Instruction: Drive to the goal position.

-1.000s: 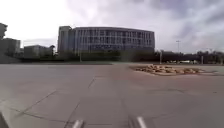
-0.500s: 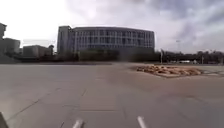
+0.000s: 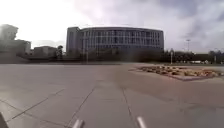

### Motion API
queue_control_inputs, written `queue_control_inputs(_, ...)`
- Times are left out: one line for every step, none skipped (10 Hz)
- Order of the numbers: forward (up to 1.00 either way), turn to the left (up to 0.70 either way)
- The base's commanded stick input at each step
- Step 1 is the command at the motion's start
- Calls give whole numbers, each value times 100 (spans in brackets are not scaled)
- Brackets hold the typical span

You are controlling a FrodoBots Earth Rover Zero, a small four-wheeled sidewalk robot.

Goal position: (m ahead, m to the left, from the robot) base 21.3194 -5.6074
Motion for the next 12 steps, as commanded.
queue_control_inputs(100, 27)
queue_control_inputs(100, 22)
queue_control_inputs(100, 7)
queue_control_inputs(100, 0)
queue_control_inputs(100, 0)
queue_control_inputs(100, 0)
queue_control_inputs(100, 0)
queue_control_inputs(100, 0)
queue_control_inputs(100, 0)
queue_control_inputs(100, 0)
queue_control_inputs(100, 0)
queue_control_inputs(100, 0)
